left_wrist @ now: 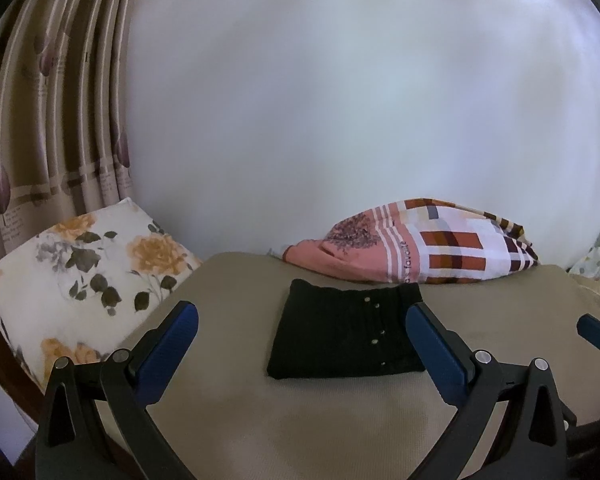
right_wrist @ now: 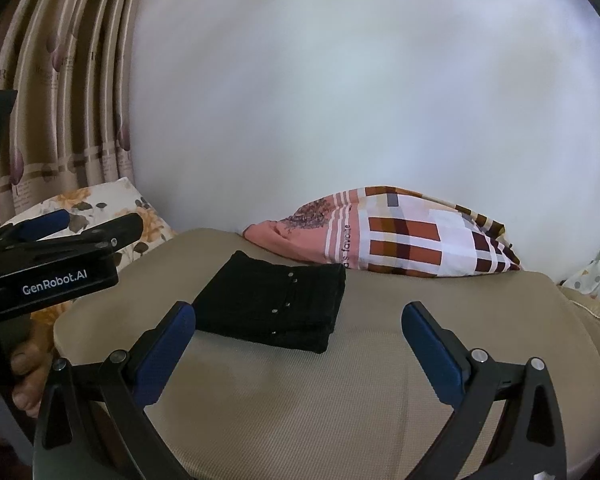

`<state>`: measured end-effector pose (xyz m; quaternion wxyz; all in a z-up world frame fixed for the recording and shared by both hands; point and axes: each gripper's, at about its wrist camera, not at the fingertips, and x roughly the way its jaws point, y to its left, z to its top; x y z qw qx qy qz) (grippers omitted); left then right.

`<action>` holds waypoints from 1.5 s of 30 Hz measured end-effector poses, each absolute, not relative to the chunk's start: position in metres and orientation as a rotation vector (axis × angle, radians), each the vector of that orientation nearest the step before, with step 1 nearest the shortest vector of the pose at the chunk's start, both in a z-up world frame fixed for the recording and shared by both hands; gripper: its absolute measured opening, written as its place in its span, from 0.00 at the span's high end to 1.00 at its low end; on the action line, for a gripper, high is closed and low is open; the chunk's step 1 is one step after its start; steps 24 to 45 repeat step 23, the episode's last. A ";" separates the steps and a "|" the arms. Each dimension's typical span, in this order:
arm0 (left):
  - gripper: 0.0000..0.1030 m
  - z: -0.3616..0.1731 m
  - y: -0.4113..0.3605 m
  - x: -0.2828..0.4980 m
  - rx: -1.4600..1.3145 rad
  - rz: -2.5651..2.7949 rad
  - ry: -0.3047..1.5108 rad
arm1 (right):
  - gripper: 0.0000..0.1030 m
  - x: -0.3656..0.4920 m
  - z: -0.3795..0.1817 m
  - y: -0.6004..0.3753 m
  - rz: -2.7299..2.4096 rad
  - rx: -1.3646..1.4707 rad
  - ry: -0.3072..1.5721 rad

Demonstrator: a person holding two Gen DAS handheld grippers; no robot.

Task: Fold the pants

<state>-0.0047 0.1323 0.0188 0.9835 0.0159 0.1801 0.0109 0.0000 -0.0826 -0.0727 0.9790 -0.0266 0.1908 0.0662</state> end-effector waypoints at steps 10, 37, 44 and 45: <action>0.00 0.007 0.134 0.001 0.027 0.010 0.398 | 0.00 0.001 -0.079 -0.081 0.134 -0.052 0.398; 0.00 0.000 0.127 0.003 0.046 -0.007 0.395 | 0.00 0.005 -0.084 -0.080 0.141 -0.055 0.406; 0.00 0.000 0.127 0.003 0.046 -0.007 0.395 | 0.00 0.005 -0.084 -0.080 0.141 -0.055 0.406; 0.00 0.000 0.127 0.003 0.046 -0.007 0.395 | 0.00 0.005 -0.084 -0.080 0.141 -0.055 0.406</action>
